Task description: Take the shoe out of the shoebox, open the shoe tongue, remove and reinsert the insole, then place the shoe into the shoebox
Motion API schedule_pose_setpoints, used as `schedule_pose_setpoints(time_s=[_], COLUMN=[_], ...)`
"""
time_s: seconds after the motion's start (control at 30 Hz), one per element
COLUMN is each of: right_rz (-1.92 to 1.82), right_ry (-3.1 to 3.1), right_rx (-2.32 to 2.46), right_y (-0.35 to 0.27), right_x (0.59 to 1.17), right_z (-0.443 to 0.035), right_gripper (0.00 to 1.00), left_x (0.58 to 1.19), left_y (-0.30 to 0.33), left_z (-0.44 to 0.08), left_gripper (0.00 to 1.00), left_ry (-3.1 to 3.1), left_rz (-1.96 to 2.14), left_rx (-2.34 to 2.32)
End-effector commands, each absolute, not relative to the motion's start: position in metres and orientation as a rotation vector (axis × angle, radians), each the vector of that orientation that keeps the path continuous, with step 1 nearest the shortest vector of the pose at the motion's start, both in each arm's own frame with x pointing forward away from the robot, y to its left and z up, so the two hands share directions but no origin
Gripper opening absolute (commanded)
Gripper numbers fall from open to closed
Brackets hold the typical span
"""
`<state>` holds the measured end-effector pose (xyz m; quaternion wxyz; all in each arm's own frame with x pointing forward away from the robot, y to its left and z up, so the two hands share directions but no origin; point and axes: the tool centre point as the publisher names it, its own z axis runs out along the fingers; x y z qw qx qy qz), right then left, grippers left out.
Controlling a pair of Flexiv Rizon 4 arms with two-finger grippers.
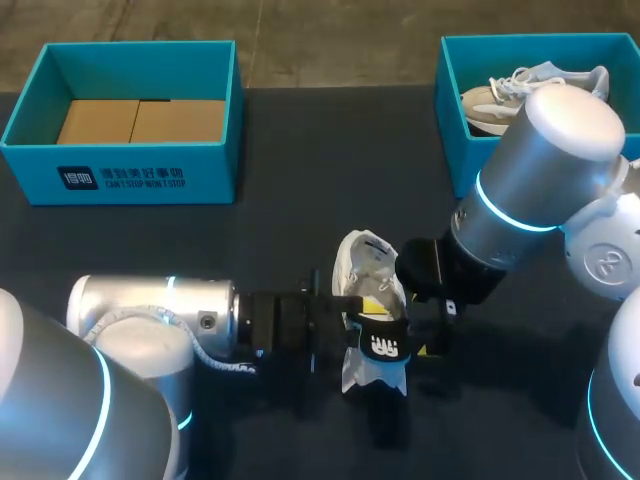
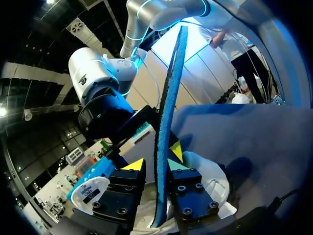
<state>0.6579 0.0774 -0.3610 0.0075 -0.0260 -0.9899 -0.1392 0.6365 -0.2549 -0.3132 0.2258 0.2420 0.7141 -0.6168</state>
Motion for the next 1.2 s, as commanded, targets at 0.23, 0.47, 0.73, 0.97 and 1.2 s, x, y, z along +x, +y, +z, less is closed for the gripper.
schedule_pose_setpoints(time_s=[0.23,0.47,0.73,0.97,1.2], right_rz=[-0.436,-0.436,-0.436,-0.436,-0.436], right_ry=[-3.097,-3.097,-3.097,-3.097,-3.097], right_rx=[-0.080,-0.080,-0.080,-0.080,-0.080], right_y=[0.077,0.077,0.077,0.077,0.077], right_x=[0.657,0.657,0.657,0.657,0.657], right_z=[-0.362,-0.362,-0.362,-0.362,-0.362], right_gripper=[1.00,1.00,1.00,1.00,1.00], left_x=[0.627,0.624,0.632,0.640,0.651], left_y=[-0.263,-0.263,-0.261,-0.260,-0.261], left_z=[-0.309,-0.314,-0.325,-0.332,-0.340], left_gripper=[0.25,0.00,0.00,0.00,0.00], left_ry=[2.045,2.054,2.031,1.994,1.969], left_rz=[-1.634,-1.626,-1.650,-1.646,-1.620], left_rx=[0.656,0.677,0.688,0.716,0.720])
